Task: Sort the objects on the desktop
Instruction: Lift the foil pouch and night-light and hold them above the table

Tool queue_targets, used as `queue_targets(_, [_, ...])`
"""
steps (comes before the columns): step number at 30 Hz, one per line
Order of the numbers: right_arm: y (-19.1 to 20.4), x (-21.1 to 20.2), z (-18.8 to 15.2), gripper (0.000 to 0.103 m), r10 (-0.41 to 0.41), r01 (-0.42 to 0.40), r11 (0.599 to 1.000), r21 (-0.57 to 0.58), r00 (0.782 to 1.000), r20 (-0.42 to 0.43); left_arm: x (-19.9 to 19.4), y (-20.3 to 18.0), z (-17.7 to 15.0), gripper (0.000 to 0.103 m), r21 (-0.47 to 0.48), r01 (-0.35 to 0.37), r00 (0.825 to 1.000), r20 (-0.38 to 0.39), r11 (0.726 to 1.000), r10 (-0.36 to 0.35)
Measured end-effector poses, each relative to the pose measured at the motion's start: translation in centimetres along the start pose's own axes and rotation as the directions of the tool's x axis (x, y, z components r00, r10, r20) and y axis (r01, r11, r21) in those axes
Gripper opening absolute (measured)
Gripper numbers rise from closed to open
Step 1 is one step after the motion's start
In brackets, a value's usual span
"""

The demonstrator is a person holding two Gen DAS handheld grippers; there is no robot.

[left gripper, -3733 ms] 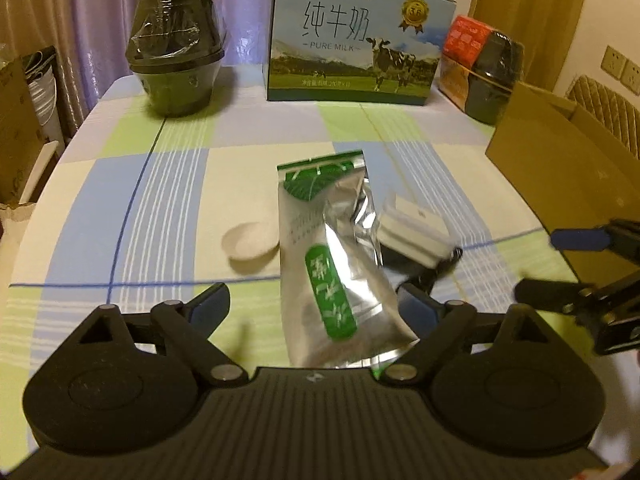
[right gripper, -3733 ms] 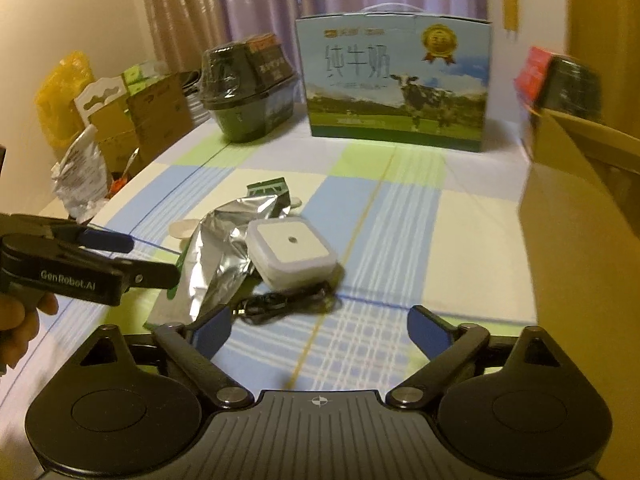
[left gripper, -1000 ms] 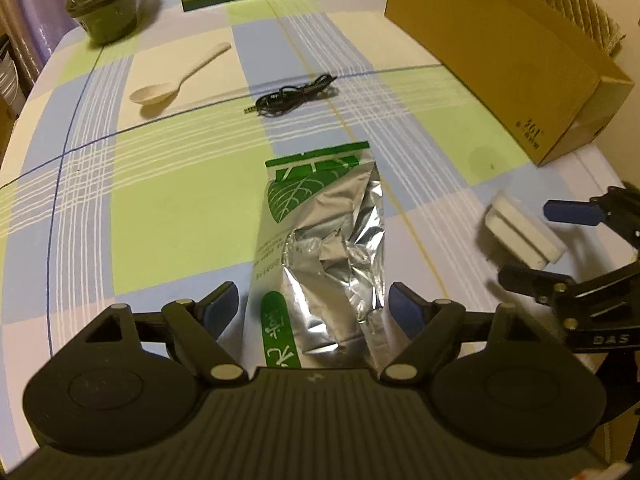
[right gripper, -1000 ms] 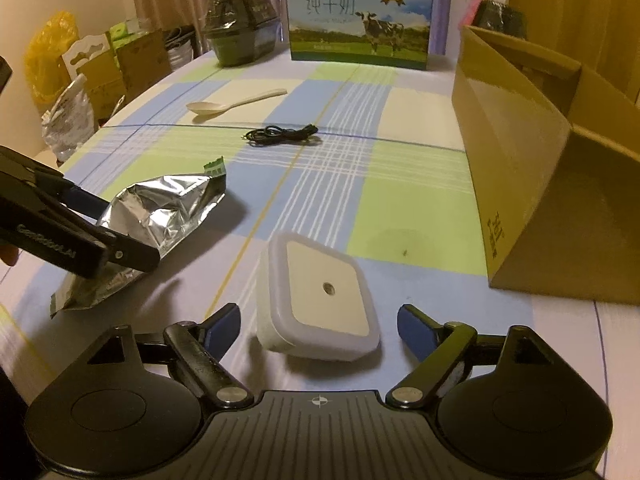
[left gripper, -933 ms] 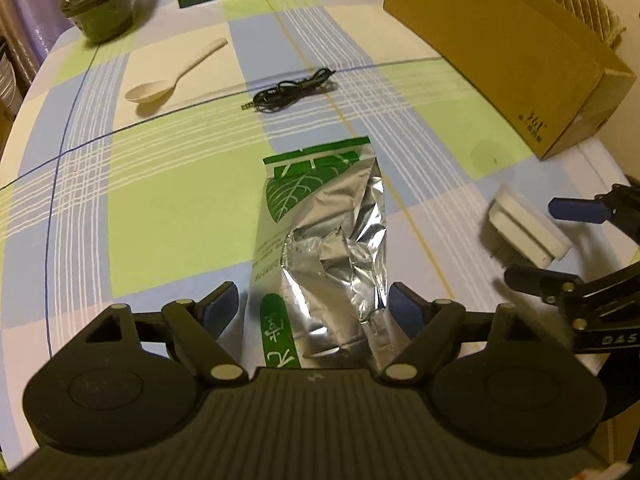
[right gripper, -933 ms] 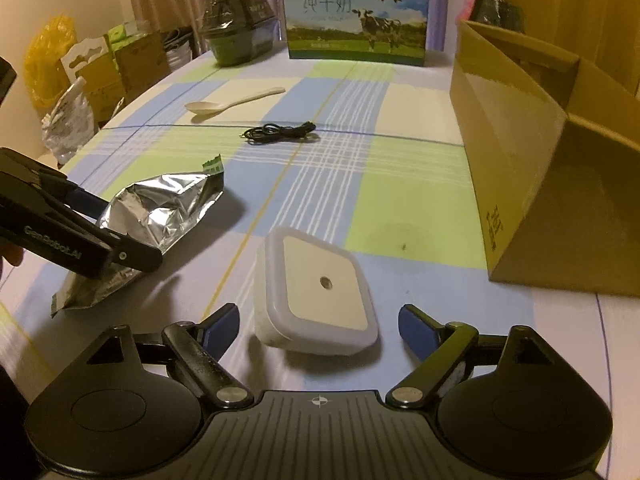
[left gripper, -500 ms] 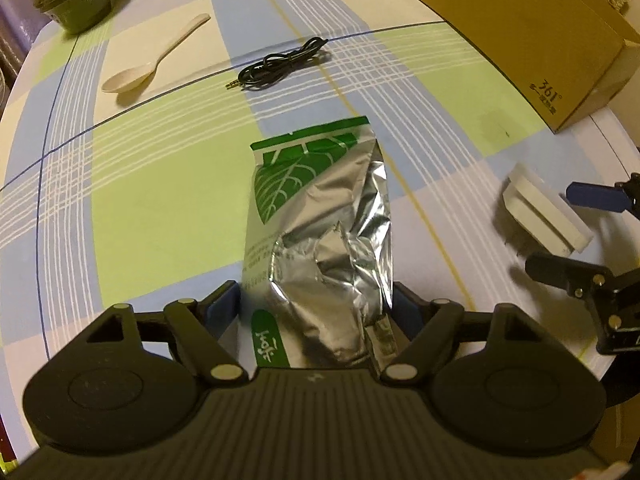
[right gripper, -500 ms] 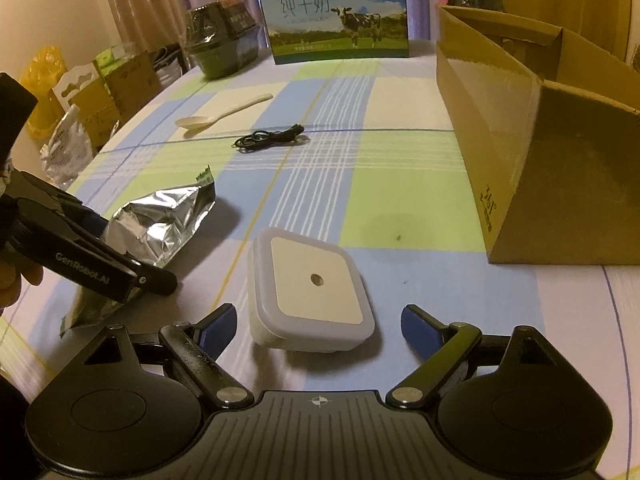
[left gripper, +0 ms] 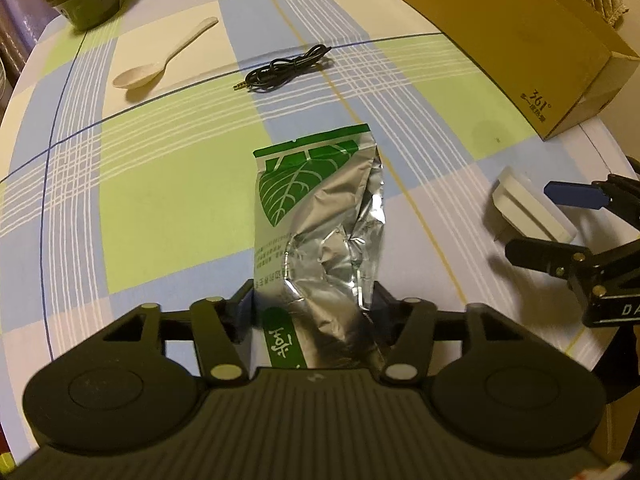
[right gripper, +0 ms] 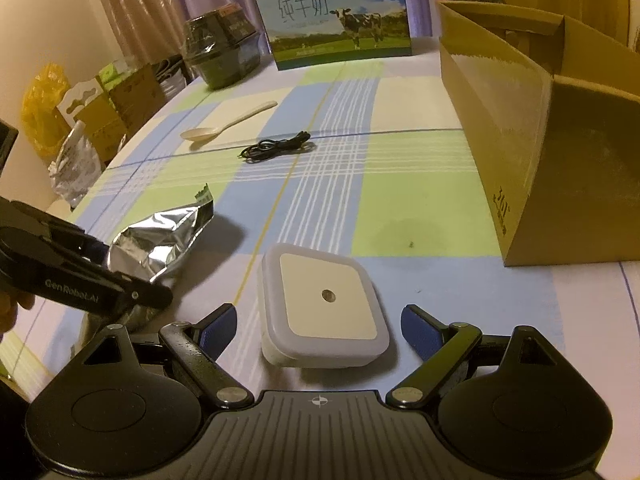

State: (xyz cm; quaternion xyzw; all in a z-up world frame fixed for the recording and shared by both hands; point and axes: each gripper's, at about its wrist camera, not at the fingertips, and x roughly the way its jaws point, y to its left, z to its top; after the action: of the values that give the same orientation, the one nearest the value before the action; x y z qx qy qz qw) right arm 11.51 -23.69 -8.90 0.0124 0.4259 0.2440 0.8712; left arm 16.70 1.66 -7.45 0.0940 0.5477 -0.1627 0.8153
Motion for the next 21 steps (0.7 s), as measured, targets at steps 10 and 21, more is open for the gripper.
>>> queue_targets(10, [-0.1, 0.1, -0.2, 0.087, 0.004, -0.004, 1.000, 0.008, 1.000, -0.010, 1.2, -0.3, 0.7, 0.081, 0.030, -0.022, 0.999, -0.026, 0.999, 0.023])
queue_targets(21, [-0.7, 0.0, 0.2, 0.086, 0.032, -0.032, 0.997, 0.065, 0.999, -0.001, -0.9, 0.5, -0.3, 0.045, -0.023, 0.037, 0.999, 0.013, 0.999, -0.037])
